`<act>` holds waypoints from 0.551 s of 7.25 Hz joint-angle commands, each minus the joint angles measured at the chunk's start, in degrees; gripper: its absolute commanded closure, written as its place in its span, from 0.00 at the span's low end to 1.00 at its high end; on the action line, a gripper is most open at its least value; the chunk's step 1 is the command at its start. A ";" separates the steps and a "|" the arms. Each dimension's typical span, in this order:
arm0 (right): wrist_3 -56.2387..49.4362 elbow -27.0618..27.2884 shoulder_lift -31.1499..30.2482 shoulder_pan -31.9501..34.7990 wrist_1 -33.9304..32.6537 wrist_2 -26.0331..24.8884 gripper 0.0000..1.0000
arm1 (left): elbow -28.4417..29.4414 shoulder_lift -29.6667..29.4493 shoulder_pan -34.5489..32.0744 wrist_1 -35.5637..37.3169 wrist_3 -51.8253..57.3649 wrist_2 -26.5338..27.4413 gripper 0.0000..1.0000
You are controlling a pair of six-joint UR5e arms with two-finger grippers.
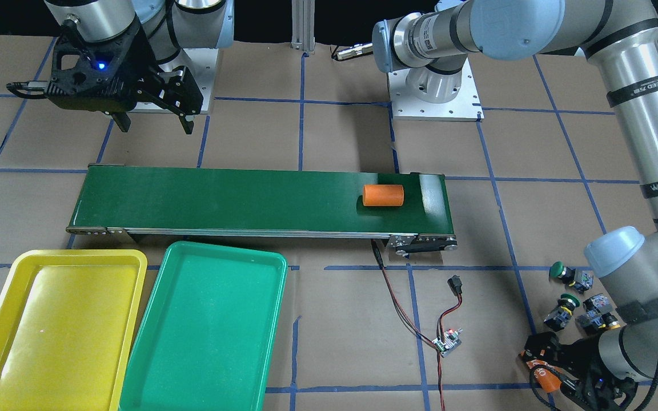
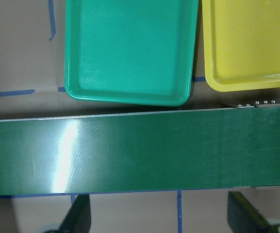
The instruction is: Sort buttons by color to trays
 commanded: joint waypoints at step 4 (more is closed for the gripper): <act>0.00 0.00 0.01 0.00 0.01 -0.03 0.00 | -4.94 0.41 0.18 2.42 5.36 0.21 0.00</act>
